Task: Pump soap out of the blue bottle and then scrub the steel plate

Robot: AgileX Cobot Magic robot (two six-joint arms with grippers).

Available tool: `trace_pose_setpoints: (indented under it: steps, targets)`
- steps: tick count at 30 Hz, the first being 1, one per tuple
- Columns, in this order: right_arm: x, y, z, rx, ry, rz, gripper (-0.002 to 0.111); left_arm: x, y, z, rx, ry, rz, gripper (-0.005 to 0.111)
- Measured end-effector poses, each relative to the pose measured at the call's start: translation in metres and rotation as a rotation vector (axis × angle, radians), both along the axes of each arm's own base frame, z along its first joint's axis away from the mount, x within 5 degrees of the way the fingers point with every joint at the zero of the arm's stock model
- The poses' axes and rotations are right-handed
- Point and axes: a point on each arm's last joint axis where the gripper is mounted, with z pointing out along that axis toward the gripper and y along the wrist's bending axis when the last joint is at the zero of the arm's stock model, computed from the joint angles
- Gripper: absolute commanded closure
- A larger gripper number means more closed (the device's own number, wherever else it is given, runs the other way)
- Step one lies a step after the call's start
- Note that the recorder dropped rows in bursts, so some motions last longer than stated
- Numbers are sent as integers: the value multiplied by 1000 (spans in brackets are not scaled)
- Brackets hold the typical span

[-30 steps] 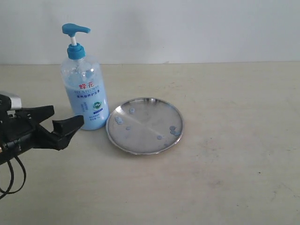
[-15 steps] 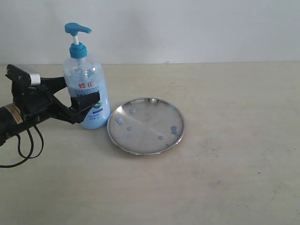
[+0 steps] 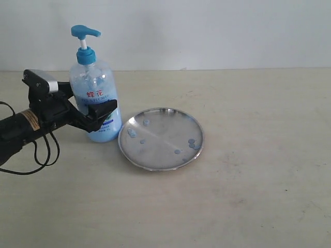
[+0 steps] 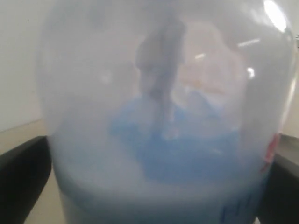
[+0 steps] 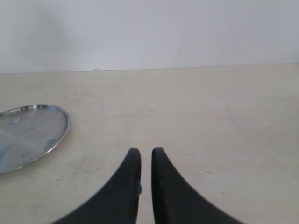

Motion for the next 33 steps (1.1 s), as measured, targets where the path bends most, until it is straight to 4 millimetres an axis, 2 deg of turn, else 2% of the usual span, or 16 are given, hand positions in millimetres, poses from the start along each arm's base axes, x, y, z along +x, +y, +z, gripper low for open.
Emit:
trace_pose_setpoints:
  steps: [8,15,18,21,27,33]
  targets:
    - [0,0,0,0,0,0,108,8,-3,5,3,-36,-19,-3]
    - [0,0,0,0,0,0,108,11,-3,0,3,-33,-21,-3]
    - [0,0,0,0,0,0,108,11,-3,1,-2,-31,-21,1]
    - [0,0,1,0,-10,0,108,11,-3,1,-17,-18,-19,16]
    - [1,0,13,52,-140,-8,108,12,-2,1,-30,-9,-2,66]
    - [1,-1,29,176,-321,-20,108,13,-2,0,-30,-6,7,102]
